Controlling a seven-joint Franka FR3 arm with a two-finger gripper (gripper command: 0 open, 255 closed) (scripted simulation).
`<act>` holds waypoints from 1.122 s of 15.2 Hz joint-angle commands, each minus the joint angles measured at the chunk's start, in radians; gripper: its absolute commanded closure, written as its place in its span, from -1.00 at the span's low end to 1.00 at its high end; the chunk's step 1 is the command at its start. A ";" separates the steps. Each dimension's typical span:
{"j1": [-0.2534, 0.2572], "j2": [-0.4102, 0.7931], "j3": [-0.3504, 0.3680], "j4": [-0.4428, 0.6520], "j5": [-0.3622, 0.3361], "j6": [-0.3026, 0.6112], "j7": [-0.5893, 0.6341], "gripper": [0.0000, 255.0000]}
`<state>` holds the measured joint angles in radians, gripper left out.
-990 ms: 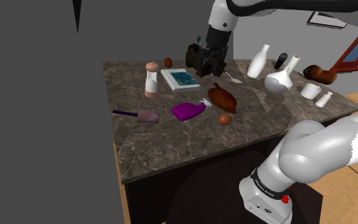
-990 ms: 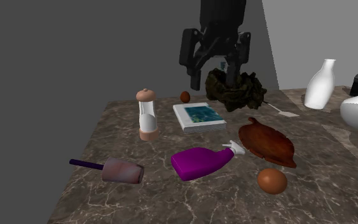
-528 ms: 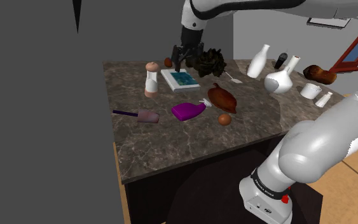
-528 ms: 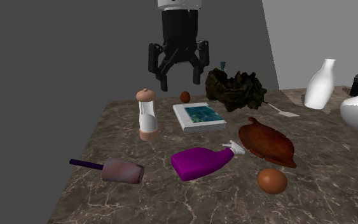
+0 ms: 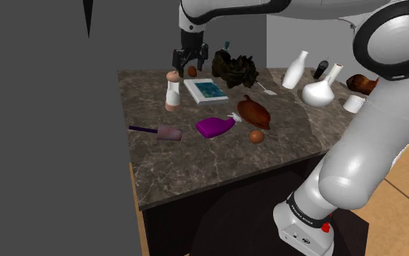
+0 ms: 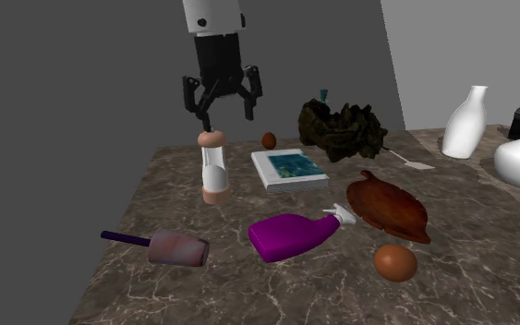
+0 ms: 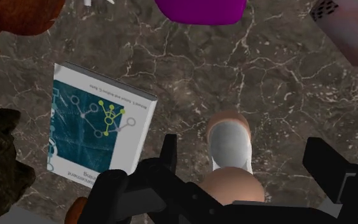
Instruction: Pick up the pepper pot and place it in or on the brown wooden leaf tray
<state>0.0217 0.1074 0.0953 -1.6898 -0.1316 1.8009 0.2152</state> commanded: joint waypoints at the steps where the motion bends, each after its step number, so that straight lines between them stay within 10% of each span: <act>1: 0.007 0.087 0.002 0.090 -0.029 -0.006 0.011 -1.00; 5: 0.034 0.274 -0.001 0.325 -0.083 -0.060 0.025 -1.00; 17: 0.024 0.279 -0.007 0.233 -0.087 0.039 0.031 -1.00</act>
<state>0.0455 0.3874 0.0885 -1.4547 -0.2185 1.8377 0.2463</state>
